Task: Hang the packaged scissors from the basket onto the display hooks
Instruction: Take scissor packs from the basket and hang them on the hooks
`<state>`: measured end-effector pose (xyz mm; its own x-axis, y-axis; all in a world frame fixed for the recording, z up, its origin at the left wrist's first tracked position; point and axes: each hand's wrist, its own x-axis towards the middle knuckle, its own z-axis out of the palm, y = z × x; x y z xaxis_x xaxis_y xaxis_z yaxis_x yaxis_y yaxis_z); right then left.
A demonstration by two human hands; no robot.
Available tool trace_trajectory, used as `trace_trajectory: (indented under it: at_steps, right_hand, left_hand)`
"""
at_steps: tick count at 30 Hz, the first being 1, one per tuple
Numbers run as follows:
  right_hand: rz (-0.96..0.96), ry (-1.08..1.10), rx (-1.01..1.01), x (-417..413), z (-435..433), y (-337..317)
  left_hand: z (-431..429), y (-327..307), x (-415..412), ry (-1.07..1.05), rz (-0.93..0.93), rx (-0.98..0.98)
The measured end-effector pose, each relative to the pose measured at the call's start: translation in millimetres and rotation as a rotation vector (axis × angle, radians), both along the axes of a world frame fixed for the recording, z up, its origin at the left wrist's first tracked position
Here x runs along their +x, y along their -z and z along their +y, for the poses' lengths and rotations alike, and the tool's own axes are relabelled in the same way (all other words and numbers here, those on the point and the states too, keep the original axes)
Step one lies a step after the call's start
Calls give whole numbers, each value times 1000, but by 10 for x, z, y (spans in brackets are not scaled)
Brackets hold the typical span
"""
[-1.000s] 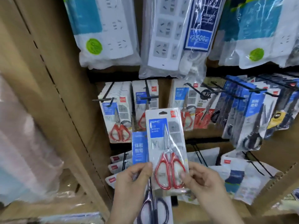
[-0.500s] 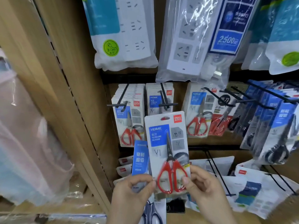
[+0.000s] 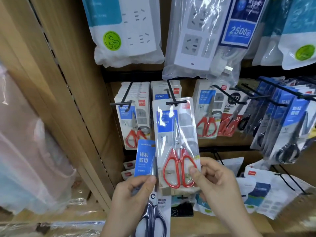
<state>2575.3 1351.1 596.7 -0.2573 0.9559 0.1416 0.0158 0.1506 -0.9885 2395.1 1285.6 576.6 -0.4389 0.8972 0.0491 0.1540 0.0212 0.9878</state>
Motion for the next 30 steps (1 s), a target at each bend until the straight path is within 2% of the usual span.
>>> trace_trajectory:
  at_steps: [3, 8, 12, 20, 24, 27, 30]
  right_hand:
    - [-11, -18, 6, -7, -39, 25]
    - [-13, 23, -34, 15, -51, 85]
    - [-44, 24, -29, -10, -34, 58]
    - [-64, 26, 43, -32, -37, -1]
    - [21, 109, 42, -59, 42, 73]
    - [50, 168, 59, -117, 166, 68]
    - [26, 204, 90, -272, 367, 98]
  left_hand:
    - [-7, -84, 0, 59, 29, 4]
    - [322, -450, -212, -1, 164, 72]
    - [633, -662, -182, 43, 233, 41]
    - [923, -717, -109, -50, 400, -27]
    - [827, -733, -151, -105, 539, -34]
    - [529, -597, -199, -216, 527, 18]
    - [227, -339, -189, -230, 530, 89]
